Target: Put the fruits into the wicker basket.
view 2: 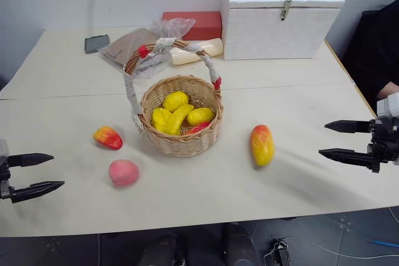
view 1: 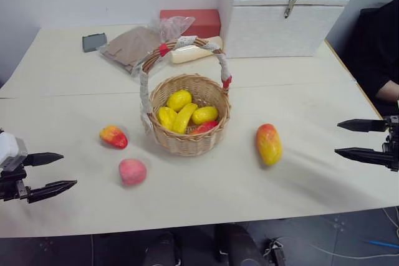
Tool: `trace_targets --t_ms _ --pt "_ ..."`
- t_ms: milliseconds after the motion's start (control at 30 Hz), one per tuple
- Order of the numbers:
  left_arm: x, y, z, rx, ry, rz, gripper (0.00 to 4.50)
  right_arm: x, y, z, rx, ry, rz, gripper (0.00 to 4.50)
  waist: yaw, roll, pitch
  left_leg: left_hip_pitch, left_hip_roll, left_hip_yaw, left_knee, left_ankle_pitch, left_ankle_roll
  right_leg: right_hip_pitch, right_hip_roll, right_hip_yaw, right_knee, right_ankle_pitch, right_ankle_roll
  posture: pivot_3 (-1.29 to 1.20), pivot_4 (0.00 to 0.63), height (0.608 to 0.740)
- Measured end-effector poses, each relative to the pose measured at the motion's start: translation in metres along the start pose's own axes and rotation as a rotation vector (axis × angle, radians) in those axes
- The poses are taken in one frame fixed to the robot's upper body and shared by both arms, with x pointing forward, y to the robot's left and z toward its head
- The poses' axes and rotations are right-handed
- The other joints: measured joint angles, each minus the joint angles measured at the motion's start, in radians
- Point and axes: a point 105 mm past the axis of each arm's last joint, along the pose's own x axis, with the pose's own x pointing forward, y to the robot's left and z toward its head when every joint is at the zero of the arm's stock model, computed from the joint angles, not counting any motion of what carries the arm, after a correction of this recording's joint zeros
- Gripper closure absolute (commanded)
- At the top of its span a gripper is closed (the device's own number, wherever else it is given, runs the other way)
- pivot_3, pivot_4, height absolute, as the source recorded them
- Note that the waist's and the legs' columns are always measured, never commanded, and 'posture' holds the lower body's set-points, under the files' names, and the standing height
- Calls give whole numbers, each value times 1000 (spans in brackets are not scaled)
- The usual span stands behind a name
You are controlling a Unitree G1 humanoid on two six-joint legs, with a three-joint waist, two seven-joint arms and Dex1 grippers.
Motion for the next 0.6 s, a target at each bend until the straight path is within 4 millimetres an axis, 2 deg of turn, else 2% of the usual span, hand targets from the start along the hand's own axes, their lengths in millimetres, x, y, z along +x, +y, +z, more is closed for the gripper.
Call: trace_targets --t_ms 67,100,233,300,600 --pt "0 1 2 7 0 2 0 0 0 0 1 0 -4 15 -9 1 1 -3 -12 -23 -7 12 0 9 -15 -30 -3 0 2 0 150 740" --pt "-1 2 1 3 -1 4 0 0 -1 0 2 0 -8 15 -5 2 2 -3 -14 -26 -5 13 0 10 -16 -34 -2 -1 3 0 150 740" --pt "0 5 1 -9 -12 11 0 0 -1 0 8 1 -14 15 38 4 5 -3 -15 -18 0 14 3 3 -18 -24 1 -1 3 0 150 740" --pt "2 7 6 4 -27 15 0 0 -1 0 7 1 -15 15 47 4 5 -3 -15 -18 -1 11 -2 2 -18 -22 1 0 2 0 150 740" --pt "15 9 15 18 -52 -7 0 -3 -1 0 16 4 -58 15 57 4 5 -2 -13 -7 -3 14 -1 -4 -15 -20 3 0 2 0 150 740"
